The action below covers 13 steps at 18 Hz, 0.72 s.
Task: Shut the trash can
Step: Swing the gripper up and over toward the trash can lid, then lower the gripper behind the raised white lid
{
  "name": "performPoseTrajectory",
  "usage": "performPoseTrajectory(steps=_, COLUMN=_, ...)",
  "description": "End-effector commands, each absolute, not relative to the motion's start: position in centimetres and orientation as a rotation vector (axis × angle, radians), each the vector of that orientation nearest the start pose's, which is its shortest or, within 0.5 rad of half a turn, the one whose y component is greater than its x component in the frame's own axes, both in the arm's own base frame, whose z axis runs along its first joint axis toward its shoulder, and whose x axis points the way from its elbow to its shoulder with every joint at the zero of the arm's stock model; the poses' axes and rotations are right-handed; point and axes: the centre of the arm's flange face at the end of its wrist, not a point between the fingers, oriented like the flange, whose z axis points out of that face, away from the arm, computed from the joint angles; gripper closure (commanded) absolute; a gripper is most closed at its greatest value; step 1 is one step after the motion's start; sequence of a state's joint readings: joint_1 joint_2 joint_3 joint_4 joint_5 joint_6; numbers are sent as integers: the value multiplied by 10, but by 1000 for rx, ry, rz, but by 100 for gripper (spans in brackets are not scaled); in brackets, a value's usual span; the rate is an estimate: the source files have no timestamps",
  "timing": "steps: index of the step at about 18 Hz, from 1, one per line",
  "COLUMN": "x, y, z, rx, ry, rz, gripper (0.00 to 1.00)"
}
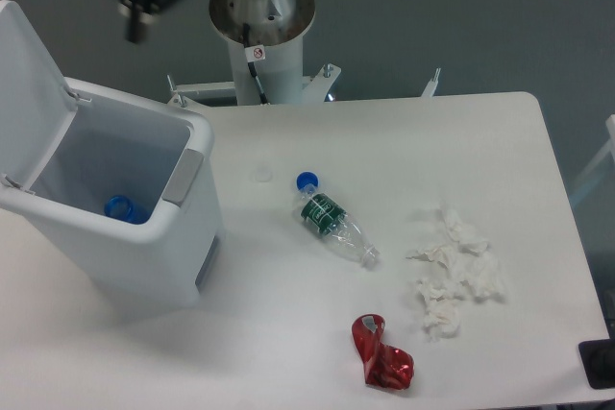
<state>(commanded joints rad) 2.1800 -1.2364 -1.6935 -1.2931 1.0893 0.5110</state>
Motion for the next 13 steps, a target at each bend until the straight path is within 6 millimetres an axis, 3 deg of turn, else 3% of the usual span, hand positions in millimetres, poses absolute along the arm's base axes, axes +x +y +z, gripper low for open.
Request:
performPoseTrajectory(steps=8, x=-25, y=416, z=628, rx=-2384, ry=78, rz=-408, gripper=100)
performPoseTrajectory(steps=13, x=-14, y=420, z=628, rx=-2374, ry=92, rz=-457, gripper=100)
